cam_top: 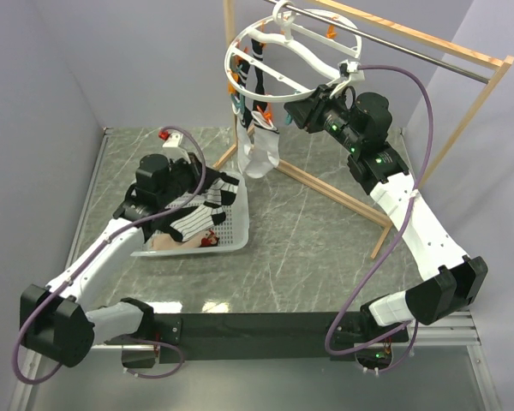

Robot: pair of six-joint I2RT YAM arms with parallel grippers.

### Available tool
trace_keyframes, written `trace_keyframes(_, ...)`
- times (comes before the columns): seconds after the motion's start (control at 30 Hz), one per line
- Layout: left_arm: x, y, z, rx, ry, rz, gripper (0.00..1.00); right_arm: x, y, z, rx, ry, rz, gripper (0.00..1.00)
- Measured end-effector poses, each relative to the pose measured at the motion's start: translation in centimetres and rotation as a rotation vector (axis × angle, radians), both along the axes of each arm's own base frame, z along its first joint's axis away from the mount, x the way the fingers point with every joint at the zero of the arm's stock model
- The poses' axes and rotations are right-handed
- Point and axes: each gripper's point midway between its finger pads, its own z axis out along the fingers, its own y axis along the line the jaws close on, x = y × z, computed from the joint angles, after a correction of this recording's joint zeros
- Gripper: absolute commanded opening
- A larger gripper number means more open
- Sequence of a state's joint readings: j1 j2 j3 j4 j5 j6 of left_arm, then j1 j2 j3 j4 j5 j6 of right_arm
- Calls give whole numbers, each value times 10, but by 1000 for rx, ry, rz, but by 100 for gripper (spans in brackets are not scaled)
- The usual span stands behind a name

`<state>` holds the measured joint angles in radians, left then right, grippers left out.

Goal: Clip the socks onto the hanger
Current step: Pick up the sock from the bin, then clamp the sock onto the hanger.

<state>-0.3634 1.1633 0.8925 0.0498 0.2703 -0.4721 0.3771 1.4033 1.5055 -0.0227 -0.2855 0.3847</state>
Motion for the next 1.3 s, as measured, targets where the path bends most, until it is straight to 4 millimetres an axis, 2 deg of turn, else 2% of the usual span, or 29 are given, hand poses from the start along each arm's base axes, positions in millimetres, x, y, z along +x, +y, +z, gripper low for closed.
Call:
trace_keyframes(0.17, -9, -22, 38, -41, -66, 2, 1, -2, 2, 1, 5, 2, 14, 0)
trace_keyframes(0.43, -21, -61, 92, -206, -132, 112, 1, -4, 4, 5, 26, 9, 24, 0)
trace_keyframes(0.57, -22, -77, 122, -299, -174, 154, 1, -4, 4, 7, 33, 10, 25, 0)
trace_keyframes(0.67, -15, -88, 135, -340, -184, 183, 1, -4, 4, 7, 34, 10, 25, 0)
trace_keyframes(0.8, 4, -97, 144, -379, -173, 248, 1, -5, 4, 7, 40, 14, 26, 0)
trace_keyframes(0.93, 17, -95, 141, -396, -157, 324, 1, -5, 4, 7, 46, 19, 26, 0)
trace_keyframes(1.13, 24, -95, 139, -432, -142, 365, 1, -6, 5, 10, 59, 19, 34, 0)
trace_keyframes(1.3, 26, -97, 147, -467, -150, 366, 1, -7, 6, 10, 64, 20, 41, 0)
